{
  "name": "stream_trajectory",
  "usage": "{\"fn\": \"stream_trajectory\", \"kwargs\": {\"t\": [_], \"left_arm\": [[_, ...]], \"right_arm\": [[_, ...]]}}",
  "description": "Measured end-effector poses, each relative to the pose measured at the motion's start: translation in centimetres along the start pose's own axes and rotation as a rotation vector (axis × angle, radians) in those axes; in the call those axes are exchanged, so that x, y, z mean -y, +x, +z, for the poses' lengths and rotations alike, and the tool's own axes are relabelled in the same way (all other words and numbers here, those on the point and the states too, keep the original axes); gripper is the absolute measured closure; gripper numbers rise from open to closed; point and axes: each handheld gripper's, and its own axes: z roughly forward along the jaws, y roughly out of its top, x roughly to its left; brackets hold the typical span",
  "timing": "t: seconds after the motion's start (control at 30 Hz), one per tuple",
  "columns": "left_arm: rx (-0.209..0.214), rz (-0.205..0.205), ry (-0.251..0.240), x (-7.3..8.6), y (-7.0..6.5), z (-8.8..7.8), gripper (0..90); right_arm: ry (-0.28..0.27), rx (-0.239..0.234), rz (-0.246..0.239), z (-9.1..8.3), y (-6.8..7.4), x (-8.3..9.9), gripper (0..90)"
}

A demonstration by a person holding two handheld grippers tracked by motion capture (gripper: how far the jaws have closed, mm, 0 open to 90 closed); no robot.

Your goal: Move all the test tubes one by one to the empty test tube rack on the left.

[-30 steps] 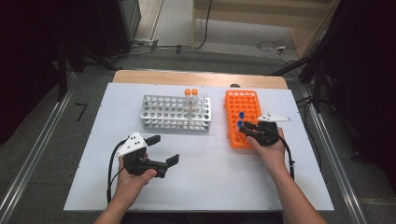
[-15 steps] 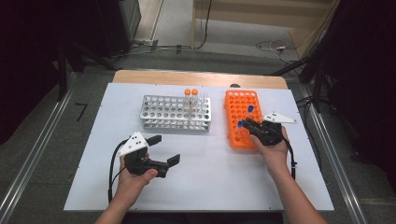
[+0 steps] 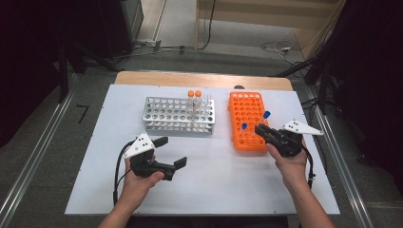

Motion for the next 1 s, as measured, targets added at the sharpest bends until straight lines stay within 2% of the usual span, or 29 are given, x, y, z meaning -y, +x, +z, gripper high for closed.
{"fn": "stream_trajectory", "kwargs": {"t": [0.2, 0.43, 0.53, 0.73, 0.9, 1.0], "left_arm": [[0.023, 0.01, 0.001, -0.6, -0.7, 0.9, 0.0], [0.059, 0.038, 0.01, -1.2, -2.1, 2.6, 1.9], [0.076, 0.055, 0.016, -1.4, -2.8, 3.3, 3.1], [0.129, 0.055, 0.014, -1.9, -3.7, 4.4, 10.7], [0.125, 0.065, 0.006, -2.2, -4.5, 4.8, 15.8], [0.13, 0.087, 0.016, -2.3, -5.0, 5.2, 20.5]], "right_arm": [[0.01, -0.049, -0.022, -1.3, 1.9, 0.6, 75.2], [0.032, -0.13, -0.064, -1.5, 4.7, 1.0, 75.2], [0.038, -0.165, -0.078, -1.3, 5.8, 1.2, 75.2], [0.06, -0.224, -0.11, -0.7, 8.1, 1.5, 75.2], [0.079, -0.258, -0.134, 0.0, 9.4, 1.8, 75.2], [0.09, -0.274, -0.145, 0.4, 10.1, 1.9, 75.2]]}}
